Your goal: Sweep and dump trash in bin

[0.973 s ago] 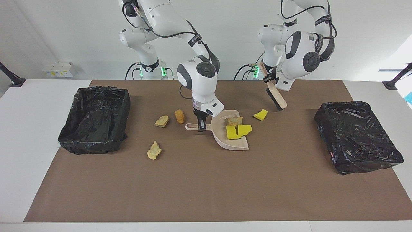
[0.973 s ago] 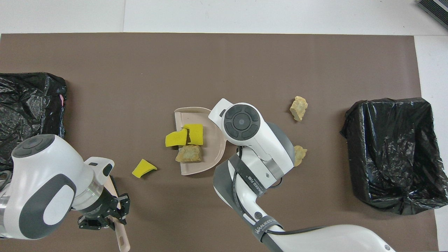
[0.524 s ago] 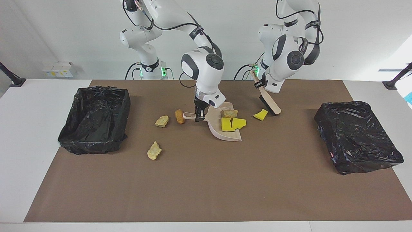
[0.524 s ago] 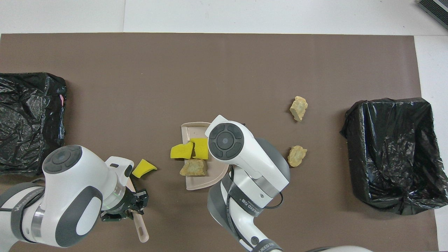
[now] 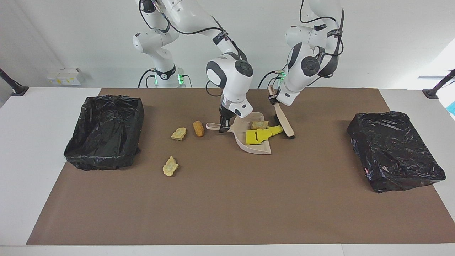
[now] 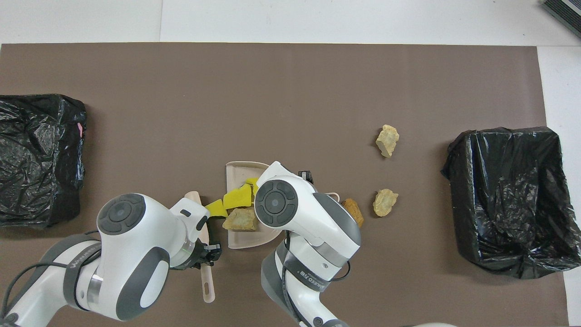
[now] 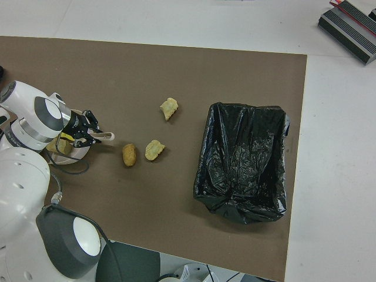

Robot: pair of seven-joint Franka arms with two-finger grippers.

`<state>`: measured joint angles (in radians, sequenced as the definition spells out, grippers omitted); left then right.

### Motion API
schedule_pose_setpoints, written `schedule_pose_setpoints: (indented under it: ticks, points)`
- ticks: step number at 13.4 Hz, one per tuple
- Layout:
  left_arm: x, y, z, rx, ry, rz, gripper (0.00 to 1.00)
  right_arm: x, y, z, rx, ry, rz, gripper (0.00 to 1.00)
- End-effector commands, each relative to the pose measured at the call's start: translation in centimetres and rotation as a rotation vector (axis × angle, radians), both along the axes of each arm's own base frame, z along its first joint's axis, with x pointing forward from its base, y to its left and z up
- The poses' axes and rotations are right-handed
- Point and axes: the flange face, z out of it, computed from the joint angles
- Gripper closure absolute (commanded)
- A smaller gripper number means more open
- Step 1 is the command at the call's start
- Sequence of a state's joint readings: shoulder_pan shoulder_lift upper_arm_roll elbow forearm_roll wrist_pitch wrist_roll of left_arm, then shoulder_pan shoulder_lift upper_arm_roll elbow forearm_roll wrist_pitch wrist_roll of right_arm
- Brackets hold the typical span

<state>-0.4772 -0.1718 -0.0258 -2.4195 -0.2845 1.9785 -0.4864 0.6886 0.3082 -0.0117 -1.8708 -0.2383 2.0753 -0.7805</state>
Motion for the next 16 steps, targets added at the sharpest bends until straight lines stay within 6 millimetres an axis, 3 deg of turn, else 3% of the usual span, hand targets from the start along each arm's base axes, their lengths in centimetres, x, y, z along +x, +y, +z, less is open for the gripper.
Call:
schedule_pose_setpoints:
  ticks: [1,3,6,11,16]
  points:
    - [0.9,-1.5,0.8,-0.071,-0.026,-0.127,1.00,0.6,1.9,-1.9,0.033,-0.043,-0.016,1.00]
    - [1.6,-2.0,2.5,-0.092,-0.043,-0.158,1.00,1.0,2.2,-1.7,0.046,-0.053,-0.016,1.00]
    - [2.6,-1.7,5.4,-0.105,-0.024,-0.167,1.00,2.1,0.6,-0.7,0.049,-0.060,-0.042,1.00]
    - [6.1,2.3,9.2,-0.094,-0.048,-0.136,1.00,2.8,-0.4,1.0,0.065,-0.078,-0.065,1.00]
    - [6.7,3.8,9.4,-0.050,-0.065,-0.180,1.00,3.9,-2.3,2.1,0.069,-0.087,-0.089,1.00]
